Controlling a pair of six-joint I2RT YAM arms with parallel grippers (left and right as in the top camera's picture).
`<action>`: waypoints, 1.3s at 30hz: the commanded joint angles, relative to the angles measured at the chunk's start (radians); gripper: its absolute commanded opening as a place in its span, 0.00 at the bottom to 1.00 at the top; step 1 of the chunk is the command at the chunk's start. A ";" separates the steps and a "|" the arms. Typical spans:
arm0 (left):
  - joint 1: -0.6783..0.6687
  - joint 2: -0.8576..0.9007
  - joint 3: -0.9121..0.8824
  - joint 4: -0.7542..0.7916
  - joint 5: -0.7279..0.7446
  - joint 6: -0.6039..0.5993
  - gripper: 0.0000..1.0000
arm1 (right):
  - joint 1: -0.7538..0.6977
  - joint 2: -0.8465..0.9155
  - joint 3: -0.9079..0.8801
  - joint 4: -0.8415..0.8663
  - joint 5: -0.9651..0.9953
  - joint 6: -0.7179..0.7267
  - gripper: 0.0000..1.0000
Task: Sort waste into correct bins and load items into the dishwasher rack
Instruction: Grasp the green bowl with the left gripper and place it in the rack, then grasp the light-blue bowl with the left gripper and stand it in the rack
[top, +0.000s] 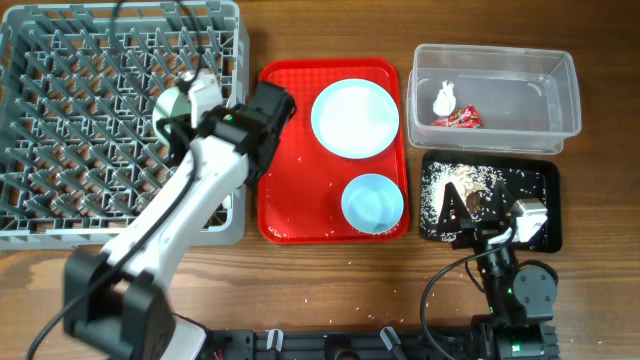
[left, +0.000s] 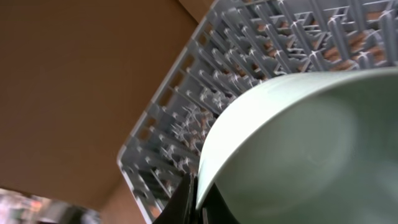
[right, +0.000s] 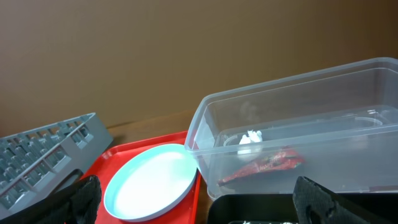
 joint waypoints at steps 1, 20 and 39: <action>0.005 0.151 0.011 0.046 -0.188 -0.026 0.04 | -0.003 -0.011 -0.002 0.007 -0.012 0.010 1.00; 0.089 0.223 0.011 0.125 0.161 -0.026 0.19 | -0.003 -0.011 -0.002 0.007 -0.012 0.010 1.00; -0.003 -0.130 0.100 0.049 0.963 -0.025 0.73 | -0.003 -0.011 -0.002 0.007 -0.012 0.010 1.00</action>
